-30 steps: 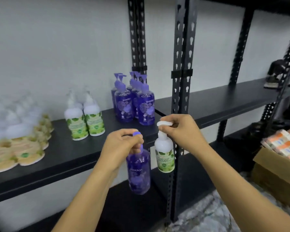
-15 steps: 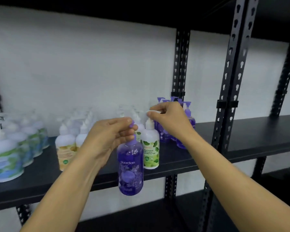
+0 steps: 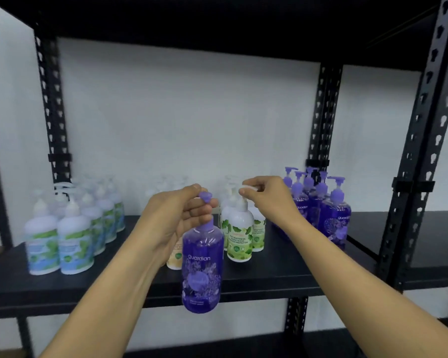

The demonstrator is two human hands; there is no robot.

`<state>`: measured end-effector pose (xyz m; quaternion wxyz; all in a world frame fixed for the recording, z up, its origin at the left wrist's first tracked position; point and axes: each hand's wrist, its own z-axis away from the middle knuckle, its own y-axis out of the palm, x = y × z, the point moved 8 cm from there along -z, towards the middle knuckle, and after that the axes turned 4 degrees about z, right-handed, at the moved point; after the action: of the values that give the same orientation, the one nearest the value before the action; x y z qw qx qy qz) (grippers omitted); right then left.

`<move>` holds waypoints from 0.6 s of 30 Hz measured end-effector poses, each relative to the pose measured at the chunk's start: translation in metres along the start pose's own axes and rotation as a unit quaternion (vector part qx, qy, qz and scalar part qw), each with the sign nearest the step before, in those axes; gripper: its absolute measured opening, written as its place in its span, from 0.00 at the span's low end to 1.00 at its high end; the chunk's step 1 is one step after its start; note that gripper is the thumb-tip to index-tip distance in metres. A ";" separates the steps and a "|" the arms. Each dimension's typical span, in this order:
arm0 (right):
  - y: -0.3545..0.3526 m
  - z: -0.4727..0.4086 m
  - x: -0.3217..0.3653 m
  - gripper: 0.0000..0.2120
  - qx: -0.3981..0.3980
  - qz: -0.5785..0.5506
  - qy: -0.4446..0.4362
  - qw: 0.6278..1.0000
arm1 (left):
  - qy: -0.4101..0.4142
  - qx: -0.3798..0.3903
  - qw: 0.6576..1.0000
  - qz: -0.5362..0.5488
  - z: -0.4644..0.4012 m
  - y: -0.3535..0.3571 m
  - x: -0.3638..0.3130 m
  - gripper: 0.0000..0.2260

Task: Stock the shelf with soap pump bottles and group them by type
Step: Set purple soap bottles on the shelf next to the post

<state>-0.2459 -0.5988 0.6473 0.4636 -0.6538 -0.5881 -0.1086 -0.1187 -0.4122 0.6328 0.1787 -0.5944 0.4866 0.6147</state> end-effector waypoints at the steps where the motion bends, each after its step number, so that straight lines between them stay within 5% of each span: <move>1: 0.003 -0.002 0.000 0.12 0.002 0.002 -0.001 1.000 | 0.000 -0.001 1.000 -0.001 -0.001 -0.003 0.000 0.10; 18: 0.030 -0.016 -0.018 0.10 0.050 -0.015 -0.018 0.999 | -0.005 0.001 1.000 0.007 -0.012 -0.013 0.003 0.10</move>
<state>-0.2182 -0.6187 0.6296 0.4832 -0.6232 -0.6104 -0.0744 -0.1023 -0.4172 0.6278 0.1771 -0.5879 0.4904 0.6185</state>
